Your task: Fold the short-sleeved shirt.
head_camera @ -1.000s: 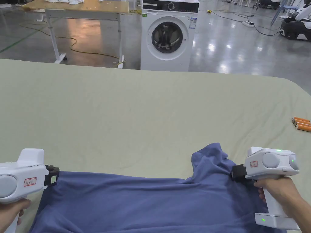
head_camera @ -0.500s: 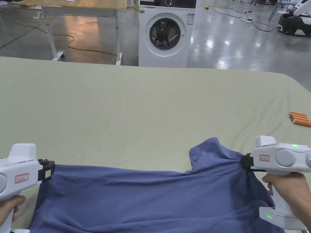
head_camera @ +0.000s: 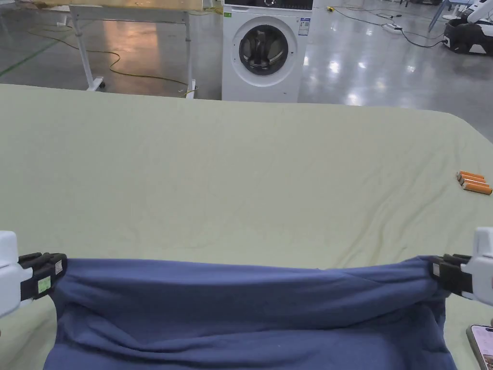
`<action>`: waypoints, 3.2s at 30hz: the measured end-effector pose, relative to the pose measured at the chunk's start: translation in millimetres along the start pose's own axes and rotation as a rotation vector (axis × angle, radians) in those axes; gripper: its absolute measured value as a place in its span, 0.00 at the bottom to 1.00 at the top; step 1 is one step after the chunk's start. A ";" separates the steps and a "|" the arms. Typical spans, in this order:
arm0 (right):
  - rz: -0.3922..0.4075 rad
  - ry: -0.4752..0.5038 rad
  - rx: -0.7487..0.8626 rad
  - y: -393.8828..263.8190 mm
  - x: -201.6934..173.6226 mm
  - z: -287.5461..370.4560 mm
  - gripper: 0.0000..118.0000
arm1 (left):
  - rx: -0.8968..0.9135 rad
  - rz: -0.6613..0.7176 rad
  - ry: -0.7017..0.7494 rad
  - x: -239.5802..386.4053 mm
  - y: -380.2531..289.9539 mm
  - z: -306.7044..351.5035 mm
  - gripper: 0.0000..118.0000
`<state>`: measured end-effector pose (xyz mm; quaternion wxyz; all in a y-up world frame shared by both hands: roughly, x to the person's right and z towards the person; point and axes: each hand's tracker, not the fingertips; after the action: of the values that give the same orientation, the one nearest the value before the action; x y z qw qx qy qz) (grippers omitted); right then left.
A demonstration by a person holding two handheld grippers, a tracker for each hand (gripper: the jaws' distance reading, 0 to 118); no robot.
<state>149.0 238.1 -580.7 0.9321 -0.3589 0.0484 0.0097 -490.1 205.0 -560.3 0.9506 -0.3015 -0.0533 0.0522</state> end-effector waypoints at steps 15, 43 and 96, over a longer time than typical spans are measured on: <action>0.095 -0.062 -0.265 -100.5 -9.8 32.4 0.00 | -0.208 -0.043 -0.009 -1.6 -86.9 34.8 0.00; 0.019 -0.216 0.155 -57.3 -67.7 30.1 0.60 | 0.061 -0.092 0.056 83.7 -52.4 11.8 0.37; 0.087 -0.037 0.529 -30.6 -200.0 -17.4 0.00 | -0.362 0.774 -0.623 -95.4 -144.6 -18.3 0.62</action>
<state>-49.9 207.1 -553.6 0.9929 -0.1001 0.0478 0.0434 -572.3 64.6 -498.1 0.7336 -0.4287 -0.2262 0.4764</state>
